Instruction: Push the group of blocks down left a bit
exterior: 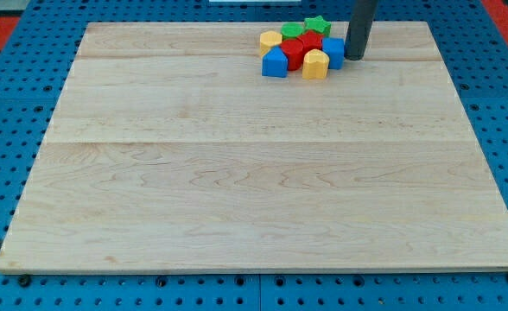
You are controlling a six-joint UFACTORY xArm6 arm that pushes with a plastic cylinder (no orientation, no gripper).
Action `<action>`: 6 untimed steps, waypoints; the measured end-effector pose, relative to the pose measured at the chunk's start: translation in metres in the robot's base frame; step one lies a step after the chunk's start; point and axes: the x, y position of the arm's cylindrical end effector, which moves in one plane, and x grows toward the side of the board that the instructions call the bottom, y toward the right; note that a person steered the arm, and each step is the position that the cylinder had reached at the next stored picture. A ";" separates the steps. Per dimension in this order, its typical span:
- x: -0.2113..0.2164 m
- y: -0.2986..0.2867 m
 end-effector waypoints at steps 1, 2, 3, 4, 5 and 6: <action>-0.007 0.010; -0.049 0.045; -0.081 0.080; -0.082 0.049; -0.082 -0.030; -0.081 -0.079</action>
